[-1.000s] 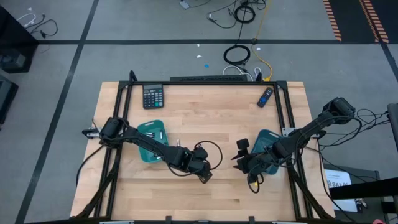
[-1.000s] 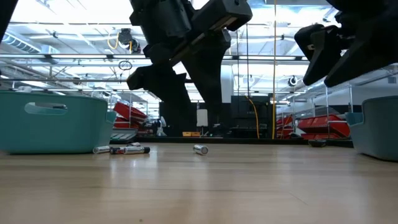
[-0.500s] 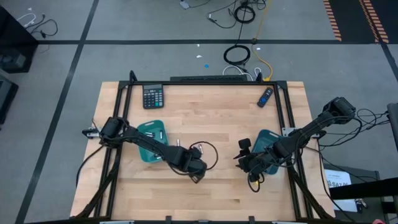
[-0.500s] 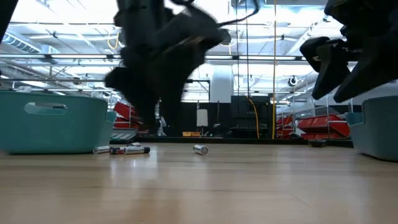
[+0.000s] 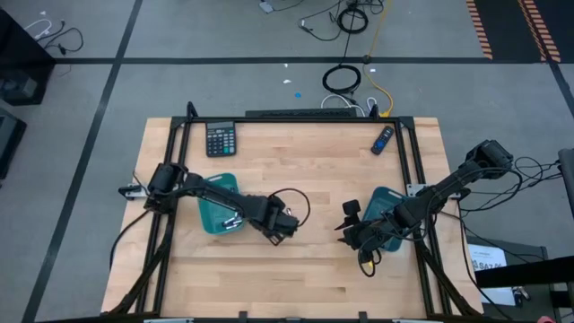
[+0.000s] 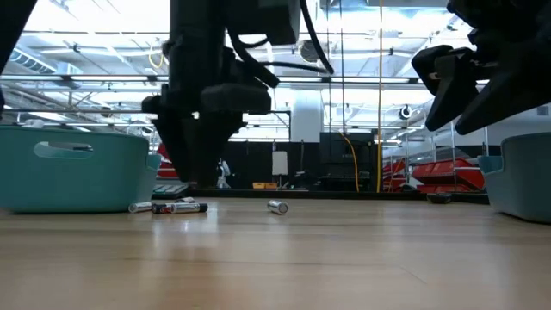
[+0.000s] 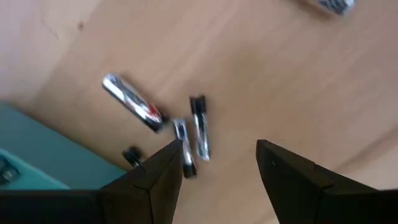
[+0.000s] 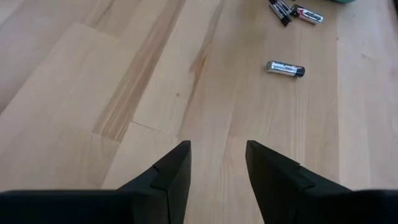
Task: Sort batteries
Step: Put the white battery into the left blue bin
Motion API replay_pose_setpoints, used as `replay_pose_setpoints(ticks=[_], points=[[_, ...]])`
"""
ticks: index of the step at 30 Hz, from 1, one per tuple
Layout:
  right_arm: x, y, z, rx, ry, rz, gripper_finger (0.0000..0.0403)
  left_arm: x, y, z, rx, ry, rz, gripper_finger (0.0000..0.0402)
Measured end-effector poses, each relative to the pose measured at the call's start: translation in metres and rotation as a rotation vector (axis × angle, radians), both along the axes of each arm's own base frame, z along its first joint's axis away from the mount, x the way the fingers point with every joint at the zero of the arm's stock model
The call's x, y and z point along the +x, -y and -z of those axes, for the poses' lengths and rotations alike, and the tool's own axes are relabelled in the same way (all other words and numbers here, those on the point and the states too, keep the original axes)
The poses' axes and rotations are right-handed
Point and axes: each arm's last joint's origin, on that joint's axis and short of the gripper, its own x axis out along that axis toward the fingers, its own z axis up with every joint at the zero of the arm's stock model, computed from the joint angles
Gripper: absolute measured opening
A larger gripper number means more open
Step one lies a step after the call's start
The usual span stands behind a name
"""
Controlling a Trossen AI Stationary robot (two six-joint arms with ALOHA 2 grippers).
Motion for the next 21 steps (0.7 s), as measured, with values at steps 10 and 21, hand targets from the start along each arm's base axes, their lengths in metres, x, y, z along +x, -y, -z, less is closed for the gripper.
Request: replay_pose_setpoints(ticks=[10,21], points=[[0.0,0.0,0.0,0.003,-0.003,-0.001,0.0145,-0.003,-0.025,0.009,0.031,-0.051,-0.006,0.0214],[0.0,0.0,0.0,0.005,-0.003,0.001,0.0145,-0.002,-0.059,0.014,0.02,-0.062,-0.123,0.0214]])
